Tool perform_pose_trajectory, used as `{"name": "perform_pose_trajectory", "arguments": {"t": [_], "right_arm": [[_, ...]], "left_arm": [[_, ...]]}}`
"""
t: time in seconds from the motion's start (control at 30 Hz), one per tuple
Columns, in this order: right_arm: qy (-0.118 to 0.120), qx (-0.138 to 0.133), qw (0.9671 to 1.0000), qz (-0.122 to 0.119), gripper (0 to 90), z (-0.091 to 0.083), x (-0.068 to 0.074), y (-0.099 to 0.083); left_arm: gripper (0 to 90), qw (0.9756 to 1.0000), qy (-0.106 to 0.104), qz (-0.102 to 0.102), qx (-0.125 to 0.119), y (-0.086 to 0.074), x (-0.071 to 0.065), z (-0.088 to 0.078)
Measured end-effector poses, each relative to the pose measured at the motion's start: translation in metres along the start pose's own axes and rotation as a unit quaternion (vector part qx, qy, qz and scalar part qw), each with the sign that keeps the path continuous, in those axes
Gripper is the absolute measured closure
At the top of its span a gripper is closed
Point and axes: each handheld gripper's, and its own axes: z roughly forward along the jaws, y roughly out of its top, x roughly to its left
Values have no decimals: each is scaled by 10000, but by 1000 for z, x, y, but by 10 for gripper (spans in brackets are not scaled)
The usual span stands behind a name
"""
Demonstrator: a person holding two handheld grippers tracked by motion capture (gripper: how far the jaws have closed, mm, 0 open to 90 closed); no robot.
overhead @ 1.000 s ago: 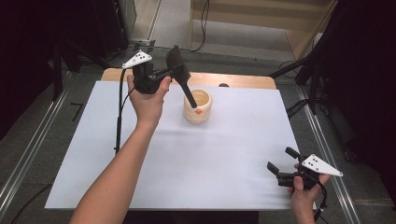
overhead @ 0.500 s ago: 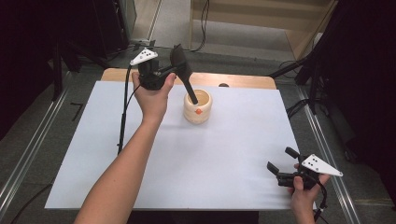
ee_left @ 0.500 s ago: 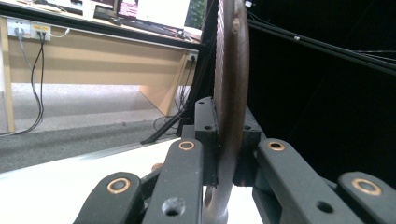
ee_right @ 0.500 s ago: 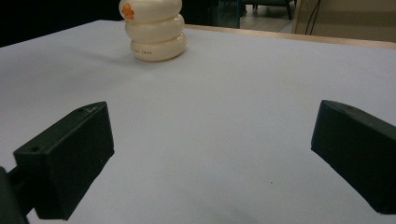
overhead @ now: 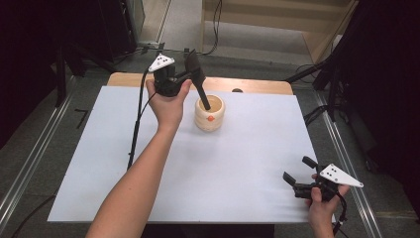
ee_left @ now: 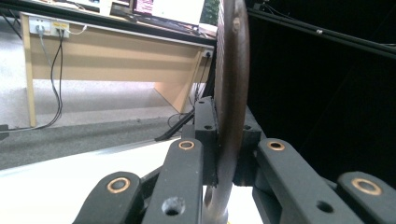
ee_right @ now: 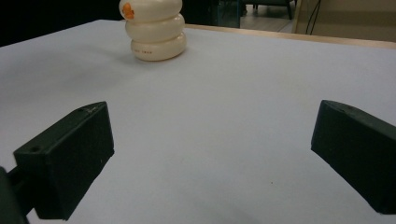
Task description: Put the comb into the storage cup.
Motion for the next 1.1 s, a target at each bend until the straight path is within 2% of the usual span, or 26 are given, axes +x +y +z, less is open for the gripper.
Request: {"name": "perform_pose_trajectory", "arguments": {"t": [0.43, 0.67, 0.9, 1.1], "right_arm": [[-20, 5, 10000, -7, 0, 0, 0, 0], [-27, 7, 10000, -29, 0, 0, 0, 0], [-19, 12, 10000, -51, 0, 1, 1, 0], [-17, 10, 10000, -47, 0, 0, 1, 0]], "left_arm": [[841, 10000, 37, -28, -18, -24, 8, 9], [841, 9999, 1, -132, 24, -38, 13, 14], [840, 9999, 43, -140, 54, -44, 15, 16], [840, 9997, 33, -238, 75, -51, 16, 19]]}}
